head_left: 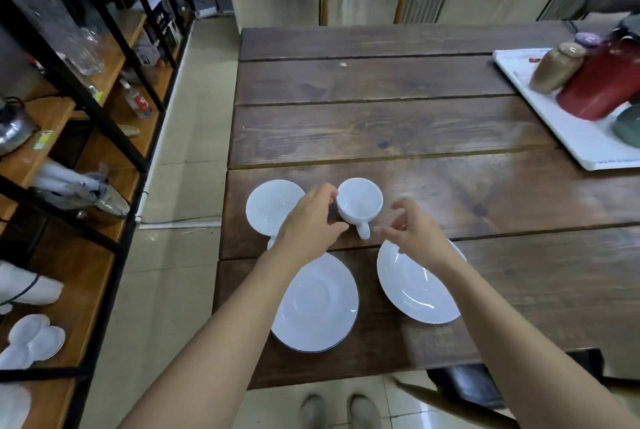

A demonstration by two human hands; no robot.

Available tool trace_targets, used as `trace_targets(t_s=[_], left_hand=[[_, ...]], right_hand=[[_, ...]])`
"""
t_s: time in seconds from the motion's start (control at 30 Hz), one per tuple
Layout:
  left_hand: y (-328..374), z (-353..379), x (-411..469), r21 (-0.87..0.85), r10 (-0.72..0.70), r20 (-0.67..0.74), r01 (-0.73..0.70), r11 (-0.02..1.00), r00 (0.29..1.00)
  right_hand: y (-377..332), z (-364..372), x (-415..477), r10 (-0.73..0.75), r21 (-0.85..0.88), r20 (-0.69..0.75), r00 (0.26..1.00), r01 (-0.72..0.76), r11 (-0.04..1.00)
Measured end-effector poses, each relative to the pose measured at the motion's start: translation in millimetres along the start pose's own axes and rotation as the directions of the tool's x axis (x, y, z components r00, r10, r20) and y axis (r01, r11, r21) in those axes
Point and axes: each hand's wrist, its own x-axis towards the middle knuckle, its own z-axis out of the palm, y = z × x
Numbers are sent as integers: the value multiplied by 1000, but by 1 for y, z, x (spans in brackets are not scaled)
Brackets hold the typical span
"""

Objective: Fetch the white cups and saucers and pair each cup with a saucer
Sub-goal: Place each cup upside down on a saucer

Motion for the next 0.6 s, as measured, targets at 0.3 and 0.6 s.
trace_targets(t_s=[0.3,0.6], left_hand=[[-10,44,51,94,-158,74,151,984,985],[-13,40,49,-12,-98,69,99,995,993]], right_hand=[[-14,3,32,63,278,177,982,-111,954],[-24,9,35,85,320,132,988,-124,939]])
